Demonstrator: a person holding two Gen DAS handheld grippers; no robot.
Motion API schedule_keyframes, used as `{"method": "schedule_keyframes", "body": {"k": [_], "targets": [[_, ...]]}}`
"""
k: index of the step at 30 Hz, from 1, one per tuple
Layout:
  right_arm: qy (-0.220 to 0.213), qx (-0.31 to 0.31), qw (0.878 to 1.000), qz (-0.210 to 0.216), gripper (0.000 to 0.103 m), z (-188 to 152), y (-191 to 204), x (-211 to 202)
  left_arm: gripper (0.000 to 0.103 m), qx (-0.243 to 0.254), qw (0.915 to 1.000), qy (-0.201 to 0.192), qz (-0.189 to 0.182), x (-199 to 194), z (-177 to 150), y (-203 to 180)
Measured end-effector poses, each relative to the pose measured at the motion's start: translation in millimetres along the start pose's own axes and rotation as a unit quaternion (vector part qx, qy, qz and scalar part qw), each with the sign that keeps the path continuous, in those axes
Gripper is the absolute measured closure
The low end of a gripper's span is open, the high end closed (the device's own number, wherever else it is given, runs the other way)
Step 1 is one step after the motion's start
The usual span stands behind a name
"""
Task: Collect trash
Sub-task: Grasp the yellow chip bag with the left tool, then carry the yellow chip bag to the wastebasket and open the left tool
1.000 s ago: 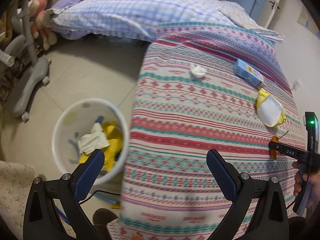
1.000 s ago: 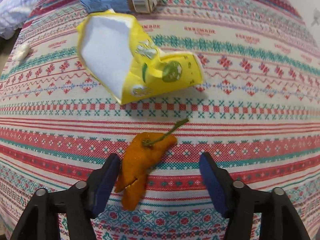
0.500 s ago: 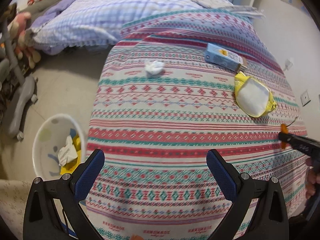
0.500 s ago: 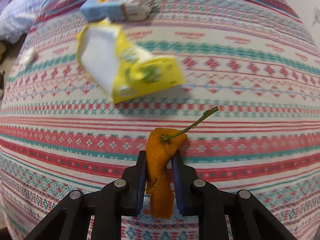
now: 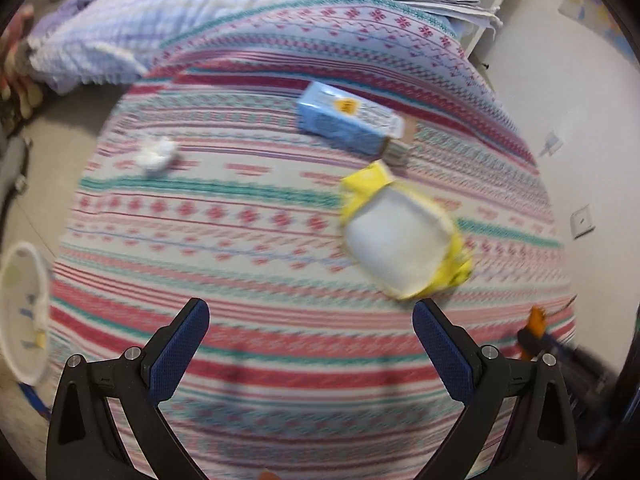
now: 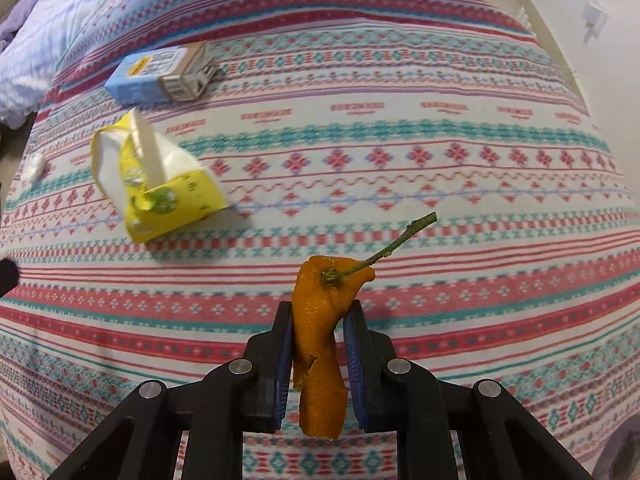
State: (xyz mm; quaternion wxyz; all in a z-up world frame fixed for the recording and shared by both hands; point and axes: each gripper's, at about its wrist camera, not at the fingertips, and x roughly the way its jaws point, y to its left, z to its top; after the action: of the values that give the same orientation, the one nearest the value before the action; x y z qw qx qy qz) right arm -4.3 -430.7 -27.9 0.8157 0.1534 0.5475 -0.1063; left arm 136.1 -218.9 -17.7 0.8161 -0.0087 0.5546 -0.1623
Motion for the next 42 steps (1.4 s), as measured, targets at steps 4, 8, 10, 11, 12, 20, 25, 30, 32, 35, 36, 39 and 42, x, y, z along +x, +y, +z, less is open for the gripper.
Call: {"method": "schedule_keyframes", "body": {"k": [4,8,10,11,12,20,25,30,32,35,36,39,42], "targets": [[-0.007,0.01,1.0,0.005,0.082,8,-11,0,0.001,-0.046,0.9987,-0.001,-0.024,15,11,-11],[-0.011,0.027,1.0,0.01,0.082,14,-28,0,0.001,-0.086,0.9946,-0.004,-0.058,31,18,-20],[-0.013,0.033,0.999,0.012,0.082,16,-35,-1,0.002,-0.095,0.9932,-0.007,-0.067,36,20,-25],[-0.014,0.036,0.999,0.013,0.082,17,-39,-1,0.002,-0.099,0.9922,-0.01,-0.075,39,20,-29],[-0.015,0.037,0.999,0.015,0.082,18,-41,-2,0.002,-0.101,0.9918,-0.011,-0.078,41,22,-32],[-0.018,0.05,0.998,0.026,0.082,19,-55,-6,0.012,-0.126,0.9878,0.001,-0.091,74,15,-40],[-0.018,0.053,0.998,0.029,0.082,18,-60,-7,0.032,-0.125,0.9887,-0.014,-0.082,78,8,-39],[-0.019,0.05,0.998,0.03,0.082,19,-57,-9,0.041,-0.12,0.9893,-0.012,-0.082,70,10,-34],[-0.02,0.047,0.998,0.03,0.082,19,-54,-10,0.043,-0.113,0.9903,-0.015,-0.08,65,11,-32],[-0.02,0.041,0.998,0.03,0.082,19,-47,-10,0.044,-0.093,0.9931,-0.022,-0.067,49,12,-19],[-0.02,0.039,0.999,0.03,0.082,20,-44,-10,0.044,-0.087,0.994,-0.024,-0.062,45,11,-16],[-0.021,0.032,0.999,0.03,0.082,22,-34,-11,0.045,-0.076,0.9955,-0.028,-0.048,33,11,-3],[-0.019,0.026,0.999,0.035,0.082,23,-22,-11,0.045,-0.074,0.996,-0.032,-0.038,18,8,21]]}}
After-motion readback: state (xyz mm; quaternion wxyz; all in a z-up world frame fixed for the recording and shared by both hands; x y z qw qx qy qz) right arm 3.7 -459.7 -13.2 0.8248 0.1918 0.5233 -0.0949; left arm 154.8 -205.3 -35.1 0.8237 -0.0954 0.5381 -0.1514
